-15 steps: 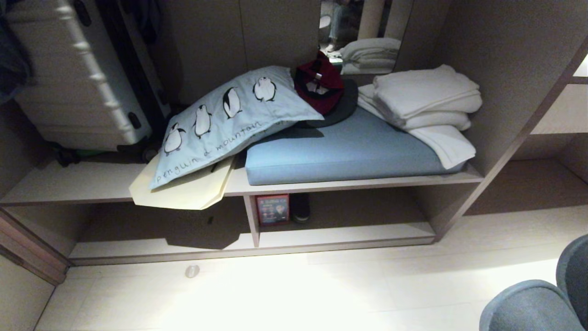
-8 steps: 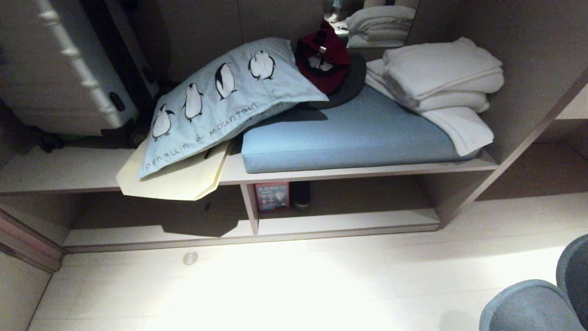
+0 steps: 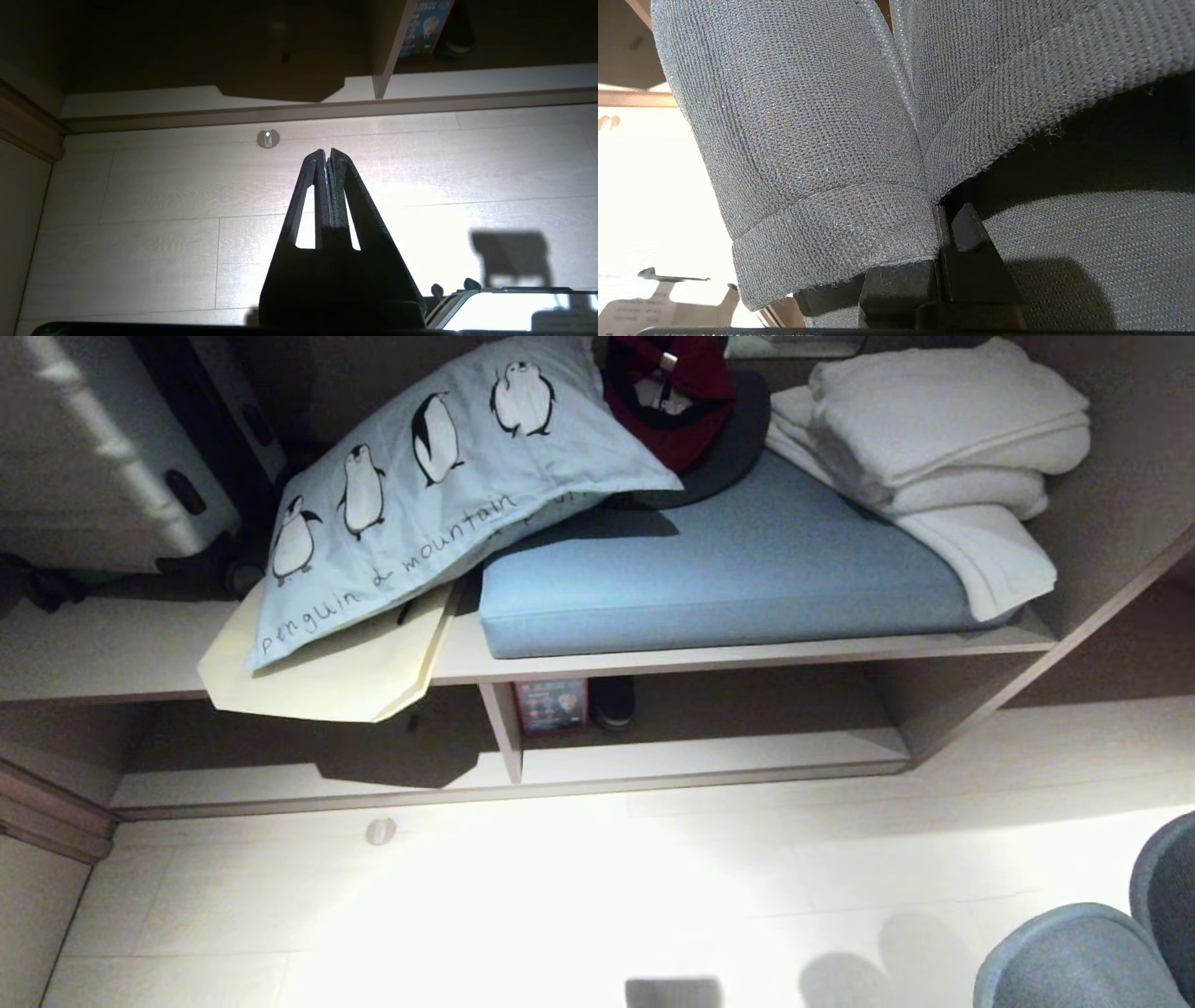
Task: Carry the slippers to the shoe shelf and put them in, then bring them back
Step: Place the slippers into the shoe cabinet
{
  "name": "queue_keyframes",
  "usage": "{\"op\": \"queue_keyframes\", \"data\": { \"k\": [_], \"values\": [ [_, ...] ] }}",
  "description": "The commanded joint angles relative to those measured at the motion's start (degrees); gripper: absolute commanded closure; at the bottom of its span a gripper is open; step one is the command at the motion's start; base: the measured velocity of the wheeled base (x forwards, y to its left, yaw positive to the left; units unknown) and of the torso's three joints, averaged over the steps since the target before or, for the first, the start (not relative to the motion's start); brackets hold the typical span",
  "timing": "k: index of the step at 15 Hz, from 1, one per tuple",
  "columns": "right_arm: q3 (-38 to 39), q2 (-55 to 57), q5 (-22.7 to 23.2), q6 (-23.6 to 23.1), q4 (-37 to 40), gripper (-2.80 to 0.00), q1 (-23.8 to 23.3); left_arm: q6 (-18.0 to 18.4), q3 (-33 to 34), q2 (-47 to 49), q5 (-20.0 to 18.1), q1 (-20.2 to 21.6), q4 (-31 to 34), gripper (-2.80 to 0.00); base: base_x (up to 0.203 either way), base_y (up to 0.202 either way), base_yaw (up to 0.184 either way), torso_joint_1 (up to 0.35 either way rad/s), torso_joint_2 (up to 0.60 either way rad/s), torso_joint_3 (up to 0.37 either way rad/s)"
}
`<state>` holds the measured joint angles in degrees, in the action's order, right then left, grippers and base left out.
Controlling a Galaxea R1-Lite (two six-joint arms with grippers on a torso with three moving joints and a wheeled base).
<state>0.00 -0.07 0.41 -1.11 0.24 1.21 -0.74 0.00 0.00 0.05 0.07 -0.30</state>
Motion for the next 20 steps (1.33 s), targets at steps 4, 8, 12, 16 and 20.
{"op": "queue_keyframes", "data": {
  "k": [4,8,12,16,20],
  "values": [
    [0.0,0.1,0.0,0.0,0.0,0.00,0.0,0.0,0.0,0.1,0.0,0.0,0.0,0.00,0.000,0.000,0.000,0.004,0.00,-0.194],
    [0.0,0.1,0.0,0.0,0.0,0.00,0.0,0.0,0.0,0.1,0.0,0.0,0.0,0.00,0.000,0.000,0.000,0.004,0.00,-0.196],
    [0.0,0.1,0.0,0.0,0.0,0.00,0.0,0.0,0.0,0.1,0.0,0.0,0.0,0.00,0.000,0.000,0.000,0.001,0.00,-0.194],
    [0.0,0.1,0.0,0.0,0.0,0.00,0.0,0.0,0.0,0.1,0.0,0.0,0.0,0.00,0.000,0.000,0.000,0.001,0.00,-0.200],
    [0.0,0.1,0.0,0.0,0.0,0.00,0.0,0.0,0.0,0.1,0.0,0.0,0.0,0.00,0.000,0.000,0.000,0.002,0.00,-0.197]
  ]
}}
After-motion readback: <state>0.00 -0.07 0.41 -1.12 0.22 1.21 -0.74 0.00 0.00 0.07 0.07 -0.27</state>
